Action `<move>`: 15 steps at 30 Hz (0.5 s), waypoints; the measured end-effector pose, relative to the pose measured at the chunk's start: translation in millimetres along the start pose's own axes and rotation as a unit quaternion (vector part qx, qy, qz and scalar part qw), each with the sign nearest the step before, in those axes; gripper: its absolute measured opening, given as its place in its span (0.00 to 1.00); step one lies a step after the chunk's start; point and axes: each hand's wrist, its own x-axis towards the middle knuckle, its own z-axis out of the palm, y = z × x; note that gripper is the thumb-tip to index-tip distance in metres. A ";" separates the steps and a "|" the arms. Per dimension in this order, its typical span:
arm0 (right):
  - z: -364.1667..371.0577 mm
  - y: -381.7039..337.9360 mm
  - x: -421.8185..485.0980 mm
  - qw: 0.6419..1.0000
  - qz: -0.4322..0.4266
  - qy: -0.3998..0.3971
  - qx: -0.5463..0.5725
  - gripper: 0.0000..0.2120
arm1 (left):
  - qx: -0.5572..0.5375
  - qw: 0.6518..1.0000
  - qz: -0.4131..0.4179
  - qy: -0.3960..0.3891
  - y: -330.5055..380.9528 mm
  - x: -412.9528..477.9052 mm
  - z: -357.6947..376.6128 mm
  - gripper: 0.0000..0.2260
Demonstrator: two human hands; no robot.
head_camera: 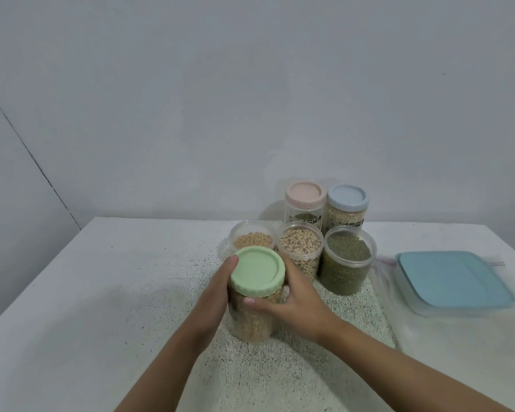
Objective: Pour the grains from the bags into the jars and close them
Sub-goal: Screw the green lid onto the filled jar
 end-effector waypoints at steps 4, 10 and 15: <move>-26.2 -33.0 14.8 0.998 -0.053 0.034 0.010 0.37 | 0.017 0.999 0.035 0.018 42.6 1.5 6.6 0.26; -79.6 -90.9 56.9 0.992 -0.121 0.022 -0.024 0.36 | 0.005 0.995 0.100 0.031 116.3 29.8 7.4 0.27; -94.3 -103.0 104.3 0.983 -0.163 0.032 -0.074 0.41 | 0.019 0.988 0.147 0.035 146.6 68.9 -0.4 0.16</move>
